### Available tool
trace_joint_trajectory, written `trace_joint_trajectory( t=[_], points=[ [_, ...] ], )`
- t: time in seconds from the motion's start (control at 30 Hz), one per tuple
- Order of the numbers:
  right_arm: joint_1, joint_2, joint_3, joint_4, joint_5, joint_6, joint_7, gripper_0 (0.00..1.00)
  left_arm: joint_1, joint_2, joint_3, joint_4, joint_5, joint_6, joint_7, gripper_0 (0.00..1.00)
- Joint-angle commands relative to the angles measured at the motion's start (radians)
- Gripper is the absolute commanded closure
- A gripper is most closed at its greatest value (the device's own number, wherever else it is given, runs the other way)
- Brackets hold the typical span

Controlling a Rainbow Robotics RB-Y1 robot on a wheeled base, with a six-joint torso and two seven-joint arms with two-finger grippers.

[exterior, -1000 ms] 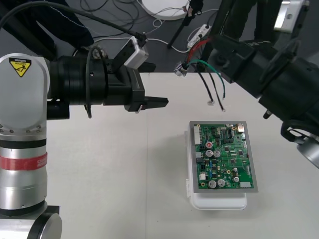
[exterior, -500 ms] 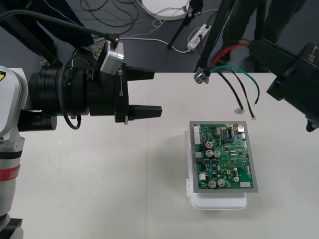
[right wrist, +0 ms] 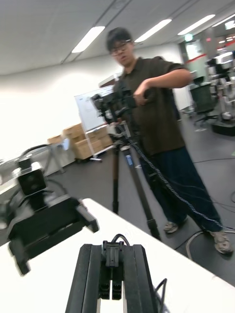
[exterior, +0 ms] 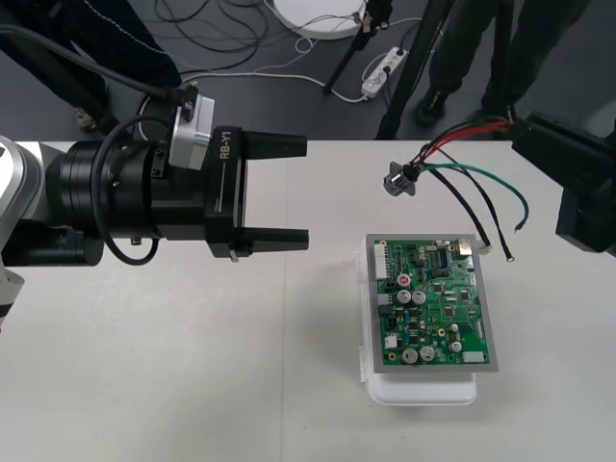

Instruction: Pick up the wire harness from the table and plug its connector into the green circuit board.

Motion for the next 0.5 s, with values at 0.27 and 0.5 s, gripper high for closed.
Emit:
trace_joint_trajectory(
  t=[0.27,0.5],
  points=[
    [-0.013,-0.047,-0.044,0.073,0.255,-0.275,-0.276,1.00,0.007,0.202,-0.160,-0.130,0.192,0.274,-0.101,0.00],
    [-0.065,-0.017,-0.049,0.065,0.407,-0.312,-0.374,1.00,-0.042,0.236,-0.199,-0.151,0.203,0.322,-0.104,0.00]
  ],
)
